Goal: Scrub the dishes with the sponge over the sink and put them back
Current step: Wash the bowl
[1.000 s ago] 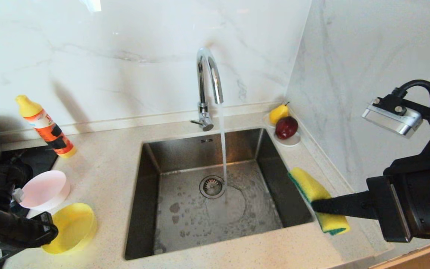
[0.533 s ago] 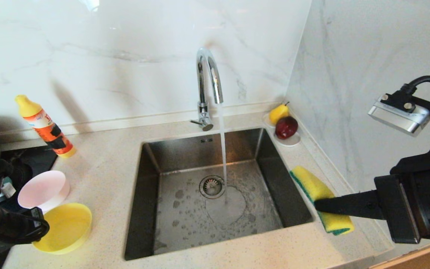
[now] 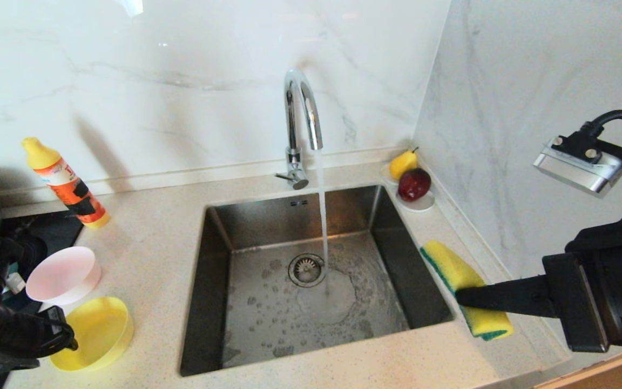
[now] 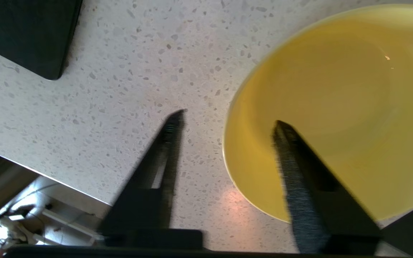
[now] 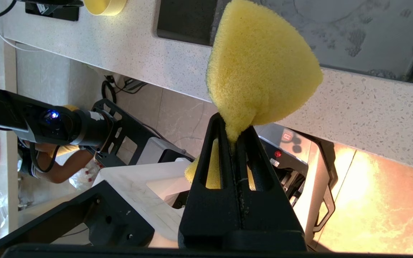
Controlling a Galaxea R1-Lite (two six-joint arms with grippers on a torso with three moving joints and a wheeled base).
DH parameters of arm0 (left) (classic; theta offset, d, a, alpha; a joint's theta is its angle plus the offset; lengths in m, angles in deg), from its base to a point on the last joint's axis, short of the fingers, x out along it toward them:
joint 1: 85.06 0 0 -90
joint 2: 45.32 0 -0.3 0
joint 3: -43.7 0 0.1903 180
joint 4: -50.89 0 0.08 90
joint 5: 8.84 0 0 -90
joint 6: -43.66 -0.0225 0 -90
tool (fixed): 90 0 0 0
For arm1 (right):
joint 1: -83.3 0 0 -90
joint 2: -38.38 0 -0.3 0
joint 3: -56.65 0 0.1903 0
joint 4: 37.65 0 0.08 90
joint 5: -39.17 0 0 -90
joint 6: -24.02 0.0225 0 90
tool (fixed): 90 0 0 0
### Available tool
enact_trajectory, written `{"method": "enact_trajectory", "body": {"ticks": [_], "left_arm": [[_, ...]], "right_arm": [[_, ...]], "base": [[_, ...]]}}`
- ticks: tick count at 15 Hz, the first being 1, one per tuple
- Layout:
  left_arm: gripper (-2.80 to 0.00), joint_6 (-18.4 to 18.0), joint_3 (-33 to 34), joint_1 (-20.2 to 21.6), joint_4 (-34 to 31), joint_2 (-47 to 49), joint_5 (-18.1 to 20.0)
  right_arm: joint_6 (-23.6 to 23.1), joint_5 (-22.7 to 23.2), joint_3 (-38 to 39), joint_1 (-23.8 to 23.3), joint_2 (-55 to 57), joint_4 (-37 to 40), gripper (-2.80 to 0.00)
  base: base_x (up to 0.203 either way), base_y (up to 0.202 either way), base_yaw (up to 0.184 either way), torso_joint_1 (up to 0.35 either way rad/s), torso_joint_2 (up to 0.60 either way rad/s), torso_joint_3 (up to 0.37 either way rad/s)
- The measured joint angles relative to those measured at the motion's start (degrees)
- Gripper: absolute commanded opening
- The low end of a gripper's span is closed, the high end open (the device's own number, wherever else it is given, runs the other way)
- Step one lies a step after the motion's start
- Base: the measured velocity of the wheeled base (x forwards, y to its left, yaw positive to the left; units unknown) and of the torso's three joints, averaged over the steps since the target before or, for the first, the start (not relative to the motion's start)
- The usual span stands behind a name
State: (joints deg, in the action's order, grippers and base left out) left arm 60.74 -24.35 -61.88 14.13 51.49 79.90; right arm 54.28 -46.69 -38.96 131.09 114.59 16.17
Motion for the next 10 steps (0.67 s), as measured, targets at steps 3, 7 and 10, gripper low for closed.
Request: {"method": "enact_trajectory", "body": {"ticks": [3, 7, 10], "left_arm": [[0.0, 1.9, 0.3, 0.3, 0.0, 0.6, 3.9], [0.0, 4.4, 0.2, 1.3, 0.0, 2.3, 11.8], [0.0, 4.3, -0.1, 2.4, 0.1, 3.4, 12.1]], "right_arm": [[0.1, 0.1, 0.0, 0.0, 0.0, 0.0, -2.8], [0.1, 0.0, 0.3, 0.0, -0.1, 0.0, -2.8], [0.1, 0.0, 0.3, 0.0, -0.2, 0.0, -2.8]], "base": [[0.0, 0.0, 0.0, 0.0, 0.0, 0.0], [0.0, 0.0, 0.0, 0.0, 0.0, 0.0], [0.0, 0.0, 0.0, 0.0, 0.0, 0.0]]}}
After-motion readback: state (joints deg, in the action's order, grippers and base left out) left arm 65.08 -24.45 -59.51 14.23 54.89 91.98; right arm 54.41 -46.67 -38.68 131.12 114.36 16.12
